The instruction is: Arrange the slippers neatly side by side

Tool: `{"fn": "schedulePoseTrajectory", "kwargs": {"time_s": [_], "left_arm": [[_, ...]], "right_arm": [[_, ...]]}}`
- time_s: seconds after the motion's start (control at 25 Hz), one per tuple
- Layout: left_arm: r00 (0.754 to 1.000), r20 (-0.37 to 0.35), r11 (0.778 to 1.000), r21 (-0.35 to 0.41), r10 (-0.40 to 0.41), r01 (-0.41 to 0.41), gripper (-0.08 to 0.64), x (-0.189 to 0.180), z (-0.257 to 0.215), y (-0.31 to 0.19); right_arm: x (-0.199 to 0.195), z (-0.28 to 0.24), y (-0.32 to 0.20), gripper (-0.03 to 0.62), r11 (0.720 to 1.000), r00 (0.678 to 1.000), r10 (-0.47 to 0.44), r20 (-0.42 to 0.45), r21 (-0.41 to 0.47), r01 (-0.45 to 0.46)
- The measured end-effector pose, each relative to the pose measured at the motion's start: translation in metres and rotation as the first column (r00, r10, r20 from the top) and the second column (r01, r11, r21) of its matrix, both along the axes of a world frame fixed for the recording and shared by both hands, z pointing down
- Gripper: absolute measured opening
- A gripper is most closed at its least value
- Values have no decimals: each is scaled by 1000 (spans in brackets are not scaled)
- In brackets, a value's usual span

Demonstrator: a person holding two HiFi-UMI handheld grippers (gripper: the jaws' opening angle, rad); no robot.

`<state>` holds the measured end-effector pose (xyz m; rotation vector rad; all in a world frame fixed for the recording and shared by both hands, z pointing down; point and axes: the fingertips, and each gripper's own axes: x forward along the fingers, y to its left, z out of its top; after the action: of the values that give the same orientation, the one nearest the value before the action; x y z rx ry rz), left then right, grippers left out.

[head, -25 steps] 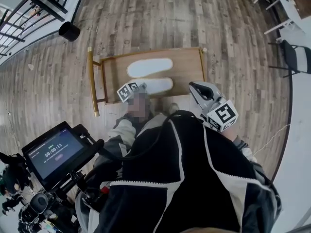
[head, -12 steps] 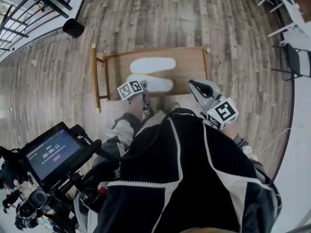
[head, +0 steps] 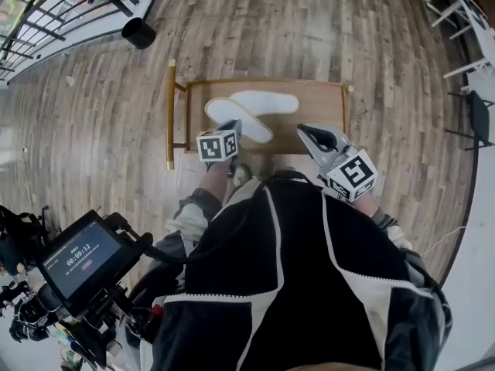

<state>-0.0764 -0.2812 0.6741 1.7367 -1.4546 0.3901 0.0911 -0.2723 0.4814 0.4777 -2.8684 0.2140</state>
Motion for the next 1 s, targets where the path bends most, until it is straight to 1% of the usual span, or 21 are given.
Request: {"fn": "schedulePoseTrajectory", "kwargs": {"time_s": [0.12, 0.2, 0.28, 0.36, 0.48, 0.56, 0.68, 0.8, 0.92, 1.0], "left_arm": [[994, 102, 995, 88, 38, -47, 29, -8, -30, -9], [984, 173, 984, 160, 52, -81, 28, -13, -52, -14], [967, 246, 963, 236, 68, -128, 27, -18, -79, -13], [949, 305, 937, 302, 78, -175, 26, -23, -111, 0], [924, 372, 900, 370, 86, -232, 26, -34, -153, 31], [905, 415, 881, 389, 94, -270, 26, -37, -168, 43], [887, 451, 869, 394, 102, -300, 26, -38, -174, 53], [875, 471, 870, 378, 112, -315, 26, -40, -168, 59], [869, 478, 878, 354, 126, -322, 26, -45, -159, 62], [862, 488, 883, 332, 140, -331, 26, -50, -152, 64]], "right_arm": [[-12, 5, -12, 9, 999, 999, -42, 8, -1, 42], [-21, 8, -19, 9, 998, 997, -70, 18, -2, 70], [-31, 9, -21, 9, 995, 995, -95, 24, -3, 95], [-45, 5, -11, 9, 993, 993, -117, 22, -3, 117], [-70, -6, 14, 9, 989, 989, -145, 18, -1, 145], [-81, -9, 21, 9, 987, 986, -163, 19, 2, 163], [-92, -6, 23, 9, 983, 983, -183, 23, 0, 183], [-96, -2, 22, 9, 982, 982, -188, 25, -2, 188], [-97, 0, 23, 10, 983, 983, -182, 25, -3, 182], [-96, 1, 26, 9, 985, 984, -175, 29, -2, 175]]}}
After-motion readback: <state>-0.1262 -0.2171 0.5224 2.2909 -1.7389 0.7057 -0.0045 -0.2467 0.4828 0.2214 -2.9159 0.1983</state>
